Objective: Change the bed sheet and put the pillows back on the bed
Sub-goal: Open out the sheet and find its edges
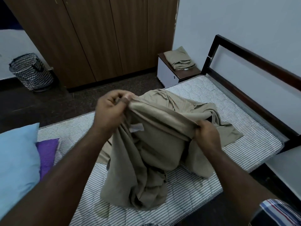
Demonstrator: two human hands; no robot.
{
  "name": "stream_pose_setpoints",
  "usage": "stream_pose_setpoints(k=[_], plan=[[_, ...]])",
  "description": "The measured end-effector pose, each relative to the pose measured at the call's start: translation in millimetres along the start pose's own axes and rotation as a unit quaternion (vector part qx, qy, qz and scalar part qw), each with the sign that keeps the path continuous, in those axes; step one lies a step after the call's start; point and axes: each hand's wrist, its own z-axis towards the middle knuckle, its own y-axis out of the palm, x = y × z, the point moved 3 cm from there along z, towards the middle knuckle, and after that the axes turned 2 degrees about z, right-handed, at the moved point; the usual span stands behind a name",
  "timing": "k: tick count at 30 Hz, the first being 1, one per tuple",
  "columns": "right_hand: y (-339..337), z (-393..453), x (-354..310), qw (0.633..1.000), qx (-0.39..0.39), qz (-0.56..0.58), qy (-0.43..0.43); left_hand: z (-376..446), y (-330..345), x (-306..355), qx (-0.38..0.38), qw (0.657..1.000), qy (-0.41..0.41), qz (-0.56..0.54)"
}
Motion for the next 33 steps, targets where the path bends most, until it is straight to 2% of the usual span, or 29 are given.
stream_pose_setpoints(k=[2,3,5,7,8,9,13,17,22,25,28,30,33], plan=[[-8.7,4.8,-4.4,0.999,0.035,0.037,0.015,12.1,-13.9,-25.9,0.066,0.996,-0.055,0.022],[-11.9,7.2,-15.5,0.997,0.034,0.071,0.001,15.1,-14.1,-35.1,0.055,0.993,-0.078,0.068],[-14.8,10.2,-49.1,0.990,-0.005,0.129,-0.059,10.8,4.2,-45.3,-0.039,0.986,-0.084,0.141],[-17.6,10.2,-85.1,0.978,-0.034,0.152,-0.138,-6.9,40.3,-37.8,-0.182,0.973,-0.084,0.113],[-20.4,9.7,-99.6,0.972,-0.037,0.159,-0.170,-16.1,56.8,-31.9,-0.233,0.964,-0.082,0.101],[-22.7,10.4,-109.6,0.967,-0.034,0.157,-0.196,-21.7,69.4,-26.0,-0.254,0.958,-0.073,0.108],[-24.3,9.6,-112.3,0.950,-0.032,0.127,-0.283,-14.1,75.2,-7.4,-0.210,0.954,-0.033,0.212],[-12.4,1.9,-95.0,0.936,0.008,0.099,-0.339,-12.4,72.3,-1.7,-0.224,0.947,-0.014,0.229],[6.1,12.6,-38.7,0.970,0.035,0.026,-0.238,-9.5,62.2,6.0,-0.207,0.953,-0.003,0.223],[5.7,17.9,-0.1,0.995,0.005,-0.029,-0.098,-3.3,45.6,9.6,-0.157,0.976,-0.013,0.151],[10.3,16.5,18.7,0.998,-0.035,-0.057,0.017,3.1,32.1,11.2,-0.105,0.990,-0.027,0.093],[14.3,14.6,16.3,0.998,-0.048,-0.024,0.029,7.1,27.3,11.9,-0.083,0.993,-0.040,0.070],[20.5,8.4,-7.4,0.985,-0.099,0.142,0.020,9.7,26.2,11.3,-0.072,0.994,-0.061,0.050]])
